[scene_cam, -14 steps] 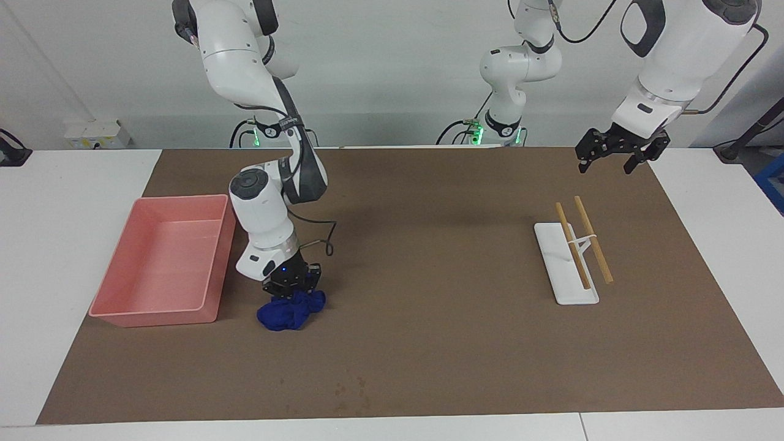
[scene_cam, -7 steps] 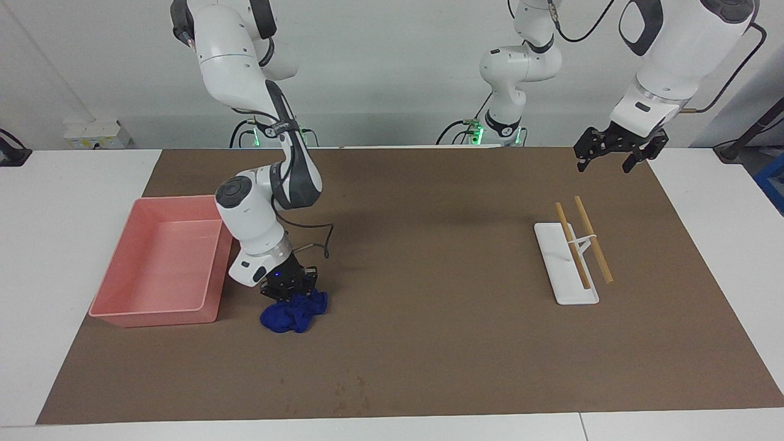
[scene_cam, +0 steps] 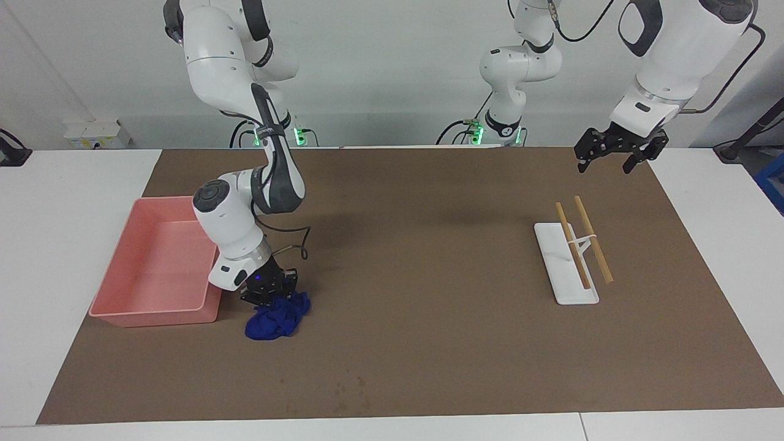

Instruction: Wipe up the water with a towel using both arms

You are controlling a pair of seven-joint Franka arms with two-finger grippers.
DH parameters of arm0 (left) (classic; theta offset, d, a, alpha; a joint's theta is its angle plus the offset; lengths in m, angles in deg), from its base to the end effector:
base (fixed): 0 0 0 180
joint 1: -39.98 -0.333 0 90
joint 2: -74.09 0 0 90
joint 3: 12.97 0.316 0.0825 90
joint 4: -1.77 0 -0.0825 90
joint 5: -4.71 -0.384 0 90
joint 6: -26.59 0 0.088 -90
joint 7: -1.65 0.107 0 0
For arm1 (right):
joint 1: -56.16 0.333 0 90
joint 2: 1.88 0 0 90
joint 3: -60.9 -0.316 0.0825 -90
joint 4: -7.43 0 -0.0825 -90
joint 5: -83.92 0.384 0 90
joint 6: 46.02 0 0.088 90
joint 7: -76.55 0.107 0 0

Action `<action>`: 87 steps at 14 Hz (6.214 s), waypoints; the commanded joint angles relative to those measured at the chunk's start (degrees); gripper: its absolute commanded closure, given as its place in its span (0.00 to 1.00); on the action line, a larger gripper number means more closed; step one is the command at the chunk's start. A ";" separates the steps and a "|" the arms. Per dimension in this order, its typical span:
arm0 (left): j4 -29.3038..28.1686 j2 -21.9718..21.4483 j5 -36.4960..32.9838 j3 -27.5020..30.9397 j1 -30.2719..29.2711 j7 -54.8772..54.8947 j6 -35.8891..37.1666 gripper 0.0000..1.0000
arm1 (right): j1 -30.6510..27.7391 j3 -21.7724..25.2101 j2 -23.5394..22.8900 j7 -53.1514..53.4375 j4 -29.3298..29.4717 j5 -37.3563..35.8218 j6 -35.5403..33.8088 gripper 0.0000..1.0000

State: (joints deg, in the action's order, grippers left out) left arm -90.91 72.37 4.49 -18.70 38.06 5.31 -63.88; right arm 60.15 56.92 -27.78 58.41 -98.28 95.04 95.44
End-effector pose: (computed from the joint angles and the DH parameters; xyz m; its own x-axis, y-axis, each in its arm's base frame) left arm 0.5442 -0.0367 0.6196 0.9915 -0.1300 -0.0091 -0.1300 -0.9915 -0.0063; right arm 0.6533 0.0875 0.2981 0.9377 0.2821 0.2028 0.3091 -0.9438 -0.1167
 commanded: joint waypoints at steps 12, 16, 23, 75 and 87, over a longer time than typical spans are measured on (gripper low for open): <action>-1.46 -1.44 1.01 0.63 0.51 0.55 -0.41 0.00 | -6.11 -0.42 9.19 5.65 -3.27 -1.45 -35.62 1.00; -1.46 -1.44 1.01 0.63 0.60 0.55 -0.41 0.00 | -5.40 -0.50 11.57 12.25 -4.33 -0.40 -39.68 1.00; -1.46 -1.44 1.01 0.63 0.60 0.55 -0.41 0.00 | -3.05 -1.03 11.49 25.79 -3.89 4.70 -39.95 1.00; -1.46 -1.44 1.01 0.63 0.60 0.55 -0.50 0.00 | -18.24 -5.50 30.55 -10.60 15.97 -7.42 -53.30 0.00; -1.46 -1.44 1.01 0.63 0.60 0.55 -0.41 0.00 | -12.61 -7.98 31.17 6.72 17.29 -11.47 -59.02 0.00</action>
State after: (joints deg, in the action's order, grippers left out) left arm -90.98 72.24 4.71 -18.73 38.24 5.31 -64.15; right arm 48.15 48.18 3.65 65.04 -81.67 84.20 36.98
